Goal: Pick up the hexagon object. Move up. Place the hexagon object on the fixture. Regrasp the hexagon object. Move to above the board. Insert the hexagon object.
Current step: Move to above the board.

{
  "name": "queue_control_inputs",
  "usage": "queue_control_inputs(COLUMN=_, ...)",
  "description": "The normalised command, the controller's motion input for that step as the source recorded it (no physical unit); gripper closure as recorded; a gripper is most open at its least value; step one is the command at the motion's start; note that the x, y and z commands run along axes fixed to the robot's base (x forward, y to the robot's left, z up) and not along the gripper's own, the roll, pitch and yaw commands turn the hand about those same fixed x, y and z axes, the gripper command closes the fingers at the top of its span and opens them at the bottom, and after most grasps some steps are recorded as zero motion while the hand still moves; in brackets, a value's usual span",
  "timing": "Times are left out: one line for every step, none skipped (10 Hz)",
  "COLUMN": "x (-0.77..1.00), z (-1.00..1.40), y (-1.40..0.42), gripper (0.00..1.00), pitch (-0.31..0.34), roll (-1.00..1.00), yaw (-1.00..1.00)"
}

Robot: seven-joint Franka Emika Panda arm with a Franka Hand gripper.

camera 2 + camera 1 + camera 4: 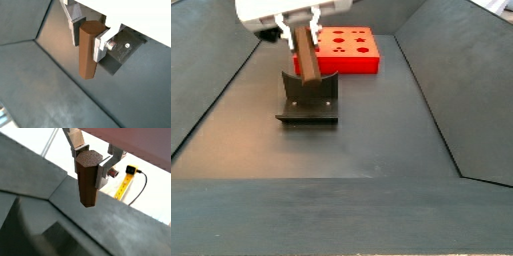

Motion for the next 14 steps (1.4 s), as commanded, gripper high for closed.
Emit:
queue_control_inputs(x=0.06, z=1.0, y=0.09, gripper=1.0, pitch=0.055, roll=-0.03, yaw=0.32)
queue_control_inputs(x=0.06, z=1.0, y=0.08, gripper=1.0, pitch=-0.021, roll=-0.02, yaw=0.28)
queue_control_inputs(x=0.06, z=1.0, y=0.07, gripper=1.0, pitch=-0.059, roll=-0.01, yaw=0.23)
queue_control_inputs(x=0.05, z=1.0, y=0.06, gripper=1.0, pitch=-0.086, roll=-0.01, yaw=0.17)
queue_control_inputs(x=0.05, z=1.0, y=0.05, gripper=1.0, pitch=-0.096, roll=-0.01, yaw=0.11)
queue_control_inputs(x=0.04, z=1.0, y=0.04, gripper=1.0, pitch=-0.088, roll=-0.01, yaw=0.05)
queue_control_inputs(x=0.03, z=0.95, y=0.03, gripper=1.0, pitch=-0.068, roll=-0.01, yaw=0.0)
queue_control_inputs(x=0.02, z=0.79, y=0.01, gripper=1.0, pitch=-0.041, roll=-0.01, yaw=-0.03)
queue_control_inputs(x=0.0, z=0.63, y=0.0, gripper=1.0, pitch=-0.017, roll=-0.02, yaw=-0.05)
queue_control_inputs(x=0.0, z=0.46, y=0.0, gripper=1.0, pitch=0.007, roll=-0.03, yaw=-0.05)
queue_control_inputs(x=-0.01, z=0.28, y=0.0, gripper=1.0, pitch=0.035, roll=-0.04, yaw=-0.05)
queue_control_inputs(x=-0.51, z=0.15, y=-1.0, gripper=1.0, pitch=-0.172, roll=-1.0, yaw=-0.11)
queue_control_inputs(x=-0.51, z=0.13, y=-1.0, gripper=1.0, pitch=-0.175, roll=-1.0, yaw=-0.1)
queue_control_inputs(x=-0.55, z=0.15, y=-1.0, gripper=1.0, pitch=-0.193, roll=-1.0, yaw=-0.11)
